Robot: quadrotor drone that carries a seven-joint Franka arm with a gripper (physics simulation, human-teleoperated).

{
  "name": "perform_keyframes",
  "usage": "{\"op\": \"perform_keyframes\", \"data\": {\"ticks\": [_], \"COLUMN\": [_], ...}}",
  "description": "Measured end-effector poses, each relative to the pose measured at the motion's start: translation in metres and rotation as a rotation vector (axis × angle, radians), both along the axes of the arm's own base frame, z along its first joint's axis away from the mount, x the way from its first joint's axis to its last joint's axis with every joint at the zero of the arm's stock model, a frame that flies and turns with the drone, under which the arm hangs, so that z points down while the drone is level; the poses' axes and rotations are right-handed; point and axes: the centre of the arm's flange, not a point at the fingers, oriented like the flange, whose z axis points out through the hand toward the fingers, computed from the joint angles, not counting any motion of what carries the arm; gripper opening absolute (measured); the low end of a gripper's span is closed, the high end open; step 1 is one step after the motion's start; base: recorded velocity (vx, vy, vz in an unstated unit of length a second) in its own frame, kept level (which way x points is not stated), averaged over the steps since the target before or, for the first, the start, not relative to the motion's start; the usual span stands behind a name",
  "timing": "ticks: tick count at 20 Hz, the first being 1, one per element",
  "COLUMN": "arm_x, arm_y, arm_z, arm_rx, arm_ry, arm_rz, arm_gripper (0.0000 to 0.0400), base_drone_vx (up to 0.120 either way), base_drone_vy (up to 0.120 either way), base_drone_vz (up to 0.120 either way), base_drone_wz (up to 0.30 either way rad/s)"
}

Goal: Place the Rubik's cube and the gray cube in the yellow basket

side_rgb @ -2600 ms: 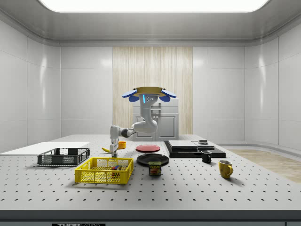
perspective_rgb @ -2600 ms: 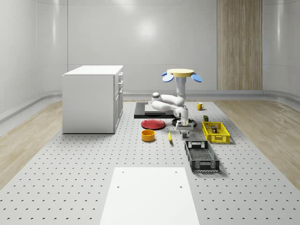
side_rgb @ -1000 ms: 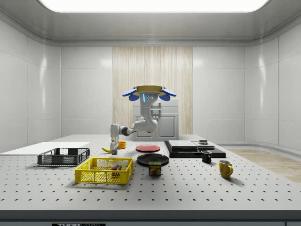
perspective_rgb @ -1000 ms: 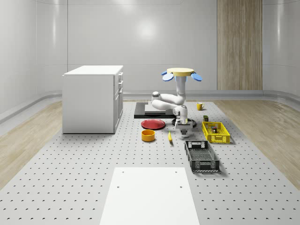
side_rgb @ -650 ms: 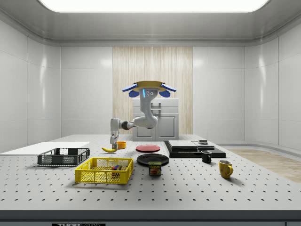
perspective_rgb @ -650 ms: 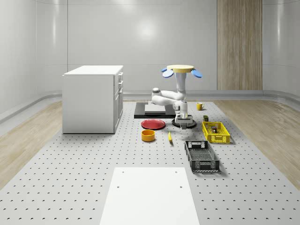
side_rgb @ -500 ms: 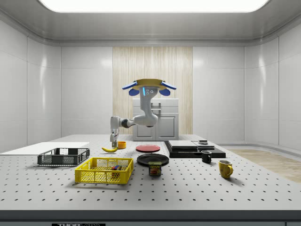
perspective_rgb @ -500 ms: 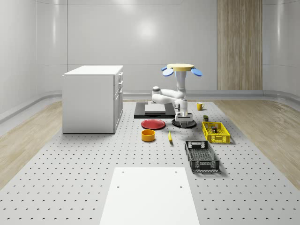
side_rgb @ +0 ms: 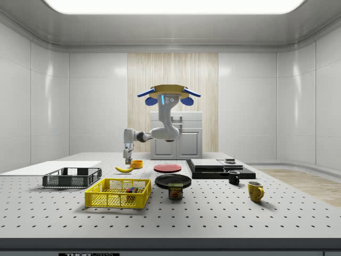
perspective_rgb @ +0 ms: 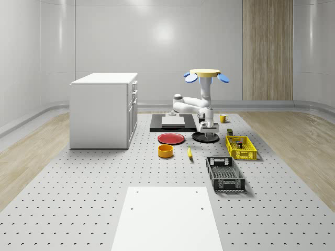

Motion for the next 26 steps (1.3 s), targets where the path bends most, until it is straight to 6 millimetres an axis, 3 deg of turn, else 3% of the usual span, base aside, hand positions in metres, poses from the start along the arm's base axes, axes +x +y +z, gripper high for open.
{"op": "perform_keyframes", "data": {"ticks": [19, 26], "arm_x": [0.0000, 0.0000], "arm_y": [0.0000, 0.0000], "arm_z": [-0.0002, -0.0002], "arm_rx": [0.000, 0.000], "arm_ry": [0.000, 0.000], "arm_rz": [0.000, 0.000], "arm_gripper": [0.0251, 0.0251], "base_drone_vx": [0.000, 0.109], "base_drone_vy": [0.120, 0.120], "base_drone_vz": [0.000, 0.000], "base_drone_wz": [0.000, 0.000]}}
